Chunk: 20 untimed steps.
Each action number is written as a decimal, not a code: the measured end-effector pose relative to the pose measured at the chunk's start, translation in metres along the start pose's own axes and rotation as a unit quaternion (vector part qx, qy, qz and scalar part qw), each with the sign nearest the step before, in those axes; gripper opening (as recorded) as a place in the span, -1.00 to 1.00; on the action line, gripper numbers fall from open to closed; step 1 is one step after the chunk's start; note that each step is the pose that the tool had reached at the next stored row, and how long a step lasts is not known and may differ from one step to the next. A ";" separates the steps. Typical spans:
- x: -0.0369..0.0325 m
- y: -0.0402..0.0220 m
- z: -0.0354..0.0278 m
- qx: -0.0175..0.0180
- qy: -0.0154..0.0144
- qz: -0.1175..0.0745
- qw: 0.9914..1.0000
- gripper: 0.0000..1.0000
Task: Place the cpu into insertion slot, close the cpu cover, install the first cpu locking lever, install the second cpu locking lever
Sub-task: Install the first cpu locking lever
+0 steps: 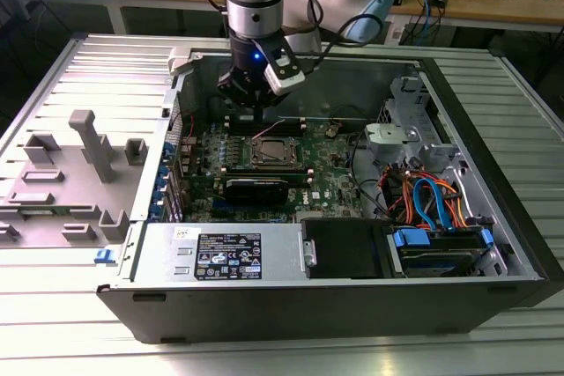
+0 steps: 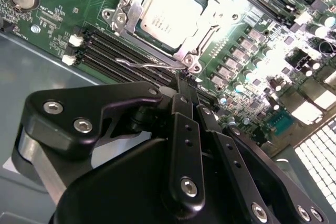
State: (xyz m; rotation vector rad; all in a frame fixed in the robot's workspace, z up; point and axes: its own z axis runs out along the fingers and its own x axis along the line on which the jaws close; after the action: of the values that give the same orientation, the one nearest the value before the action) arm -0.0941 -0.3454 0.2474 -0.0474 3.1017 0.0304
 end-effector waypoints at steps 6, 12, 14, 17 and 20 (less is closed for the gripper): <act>-0.0077 -0.0003 0.0020 0.000 0.000 -0.001 1.000 -0.79; -0.0138 -0.0004 0.0040 0.000 0.000 -0.001 1.000 -0.79; -0.0149 -0.0004 0.0052 0.000 0.000 -0.002 1.000 -0.79; -0.0150 -0.0003 0.0054 0.000 0.000 -0.002 1.000 -0.79; -0.0150 -0.0003 0.0054 0.000 0.000 -0.002 1.000 -0.79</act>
State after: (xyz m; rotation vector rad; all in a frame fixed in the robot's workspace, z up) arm -0.0789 -0.3451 0.2426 -0.0528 3.1016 0.0305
